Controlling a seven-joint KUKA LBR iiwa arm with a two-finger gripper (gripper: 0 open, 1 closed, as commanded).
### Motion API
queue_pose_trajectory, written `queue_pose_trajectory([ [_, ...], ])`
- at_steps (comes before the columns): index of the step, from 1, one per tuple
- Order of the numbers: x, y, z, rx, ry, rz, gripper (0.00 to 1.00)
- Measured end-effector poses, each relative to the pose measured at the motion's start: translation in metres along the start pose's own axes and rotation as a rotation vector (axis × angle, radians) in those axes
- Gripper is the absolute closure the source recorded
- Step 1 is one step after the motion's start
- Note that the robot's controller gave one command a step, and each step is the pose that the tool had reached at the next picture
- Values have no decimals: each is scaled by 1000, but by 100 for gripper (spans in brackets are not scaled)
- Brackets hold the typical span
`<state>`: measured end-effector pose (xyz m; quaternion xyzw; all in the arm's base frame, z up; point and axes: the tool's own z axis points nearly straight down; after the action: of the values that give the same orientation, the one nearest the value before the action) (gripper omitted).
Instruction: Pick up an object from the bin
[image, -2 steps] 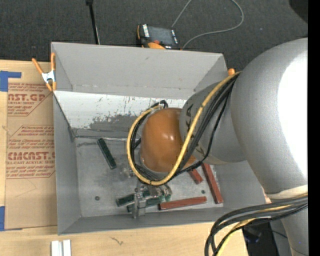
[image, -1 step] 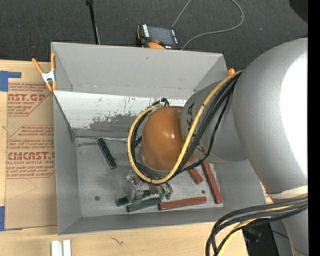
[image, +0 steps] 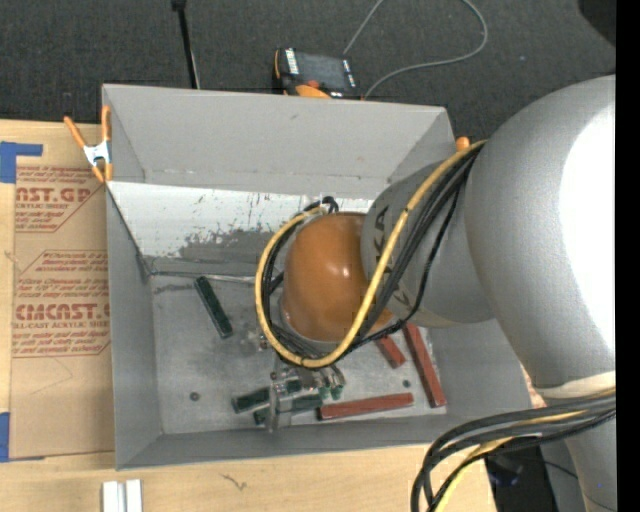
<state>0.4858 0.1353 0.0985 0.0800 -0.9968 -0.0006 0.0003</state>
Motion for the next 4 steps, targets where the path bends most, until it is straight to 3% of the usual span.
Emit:
queue_pose_trajectory([
  [1,-9,-38,30,2,2,-59,0],
  [2,-11,-36,25,0,-6,-60,100],
  [3,-37,-32,-131,1,-12,-44,100],
  [4,-35,-32,-127,1,-3,-45,0],
])
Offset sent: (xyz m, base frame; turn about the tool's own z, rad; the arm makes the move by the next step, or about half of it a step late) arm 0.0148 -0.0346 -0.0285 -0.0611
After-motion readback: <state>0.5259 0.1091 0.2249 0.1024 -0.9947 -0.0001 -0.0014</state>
